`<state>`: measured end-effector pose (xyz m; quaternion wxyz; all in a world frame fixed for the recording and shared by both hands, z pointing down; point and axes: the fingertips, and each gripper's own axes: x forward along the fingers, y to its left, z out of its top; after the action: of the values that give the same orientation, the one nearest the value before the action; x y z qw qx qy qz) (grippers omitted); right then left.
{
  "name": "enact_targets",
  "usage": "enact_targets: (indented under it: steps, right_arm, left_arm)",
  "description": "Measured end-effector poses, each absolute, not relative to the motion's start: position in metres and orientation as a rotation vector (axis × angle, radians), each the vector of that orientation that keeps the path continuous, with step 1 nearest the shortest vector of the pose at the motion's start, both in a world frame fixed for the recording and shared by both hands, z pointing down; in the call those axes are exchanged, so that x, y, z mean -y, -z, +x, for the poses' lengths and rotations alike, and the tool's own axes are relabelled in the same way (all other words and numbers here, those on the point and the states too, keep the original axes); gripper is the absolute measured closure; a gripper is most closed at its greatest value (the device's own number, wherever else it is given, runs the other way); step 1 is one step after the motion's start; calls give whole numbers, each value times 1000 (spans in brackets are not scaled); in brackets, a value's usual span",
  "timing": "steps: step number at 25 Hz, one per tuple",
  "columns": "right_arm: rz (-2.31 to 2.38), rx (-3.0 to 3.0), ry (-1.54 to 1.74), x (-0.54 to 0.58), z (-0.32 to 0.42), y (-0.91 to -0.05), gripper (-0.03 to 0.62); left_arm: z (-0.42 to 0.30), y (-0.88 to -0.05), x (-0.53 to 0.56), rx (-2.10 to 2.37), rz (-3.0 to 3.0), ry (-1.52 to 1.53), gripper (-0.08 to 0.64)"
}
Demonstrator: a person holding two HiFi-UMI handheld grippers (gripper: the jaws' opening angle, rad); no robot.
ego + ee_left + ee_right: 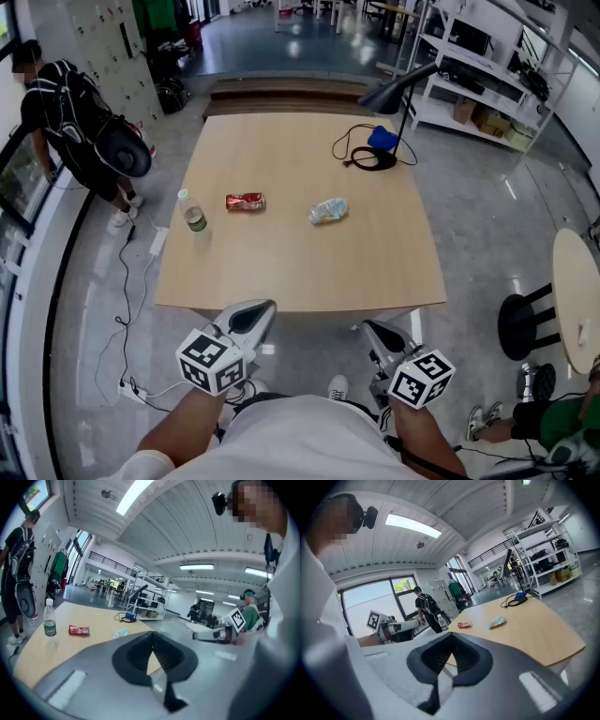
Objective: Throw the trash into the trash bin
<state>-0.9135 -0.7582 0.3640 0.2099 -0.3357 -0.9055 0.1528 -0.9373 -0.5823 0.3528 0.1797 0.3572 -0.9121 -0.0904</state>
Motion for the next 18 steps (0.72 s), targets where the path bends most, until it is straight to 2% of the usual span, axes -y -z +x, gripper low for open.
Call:
enact_targets:
  steps: [18]
  right_arm:
    - [-1004, 2493, -525, 745, -911, -364, 591]
  left_arm:
    - [-927, -372, 586, 2508, 1002, 220, 551]
